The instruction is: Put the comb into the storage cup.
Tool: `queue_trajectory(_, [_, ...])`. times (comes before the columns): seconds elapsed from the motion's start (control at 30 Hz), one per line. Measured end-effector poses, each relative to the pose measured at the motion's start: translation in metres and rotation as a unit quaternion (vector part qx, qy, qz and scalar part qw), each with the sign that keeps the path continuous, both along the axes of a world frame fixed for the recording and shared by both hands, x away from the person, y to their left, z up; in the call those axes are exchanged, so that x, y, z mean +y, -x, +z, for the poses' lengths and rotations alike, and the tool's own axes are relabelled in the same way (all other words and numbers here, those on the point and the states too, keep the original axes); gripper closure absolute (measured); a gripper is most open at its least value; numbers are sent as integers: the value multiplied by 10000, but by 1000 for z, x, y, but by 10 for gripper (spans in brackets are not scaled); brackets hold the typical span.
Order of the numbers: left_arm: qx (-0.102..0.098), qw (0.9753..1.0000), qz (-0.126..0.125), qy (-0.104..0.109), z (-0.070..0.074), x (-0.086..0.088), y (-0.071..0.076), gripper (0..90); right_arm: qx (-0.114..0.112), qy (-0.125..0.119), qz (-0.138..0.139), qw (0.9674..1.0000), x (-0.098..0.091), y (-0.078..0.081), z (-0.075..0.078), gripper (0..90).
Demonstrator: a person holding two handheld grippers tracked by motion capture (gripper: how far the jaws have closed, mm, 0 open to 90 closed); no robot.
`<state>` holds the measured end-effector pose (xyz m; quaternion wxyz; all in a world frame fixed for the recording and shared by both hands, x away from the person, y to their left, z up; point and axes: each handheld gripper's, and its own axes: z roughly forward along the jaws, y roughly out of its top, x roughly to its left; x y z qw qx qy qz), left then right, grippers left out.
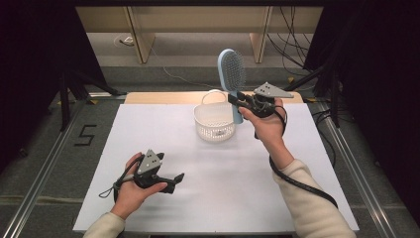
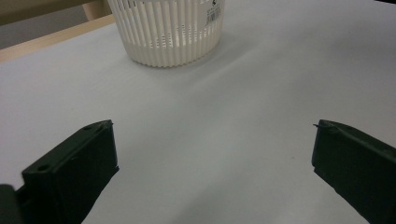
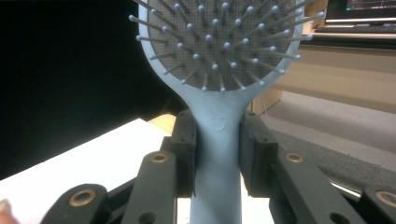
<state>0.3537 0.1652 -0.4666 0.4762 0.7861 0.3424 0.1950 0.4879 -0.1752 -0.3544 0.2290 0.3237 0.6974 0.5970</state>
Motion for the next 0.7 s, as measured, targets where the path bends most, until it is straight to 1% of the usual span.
queue_trajectory(0.7, [7, 10000, -3, 15, 0, 0, 0, 0, -37, 20, 31, 10000, 8, -4, 6, 705])
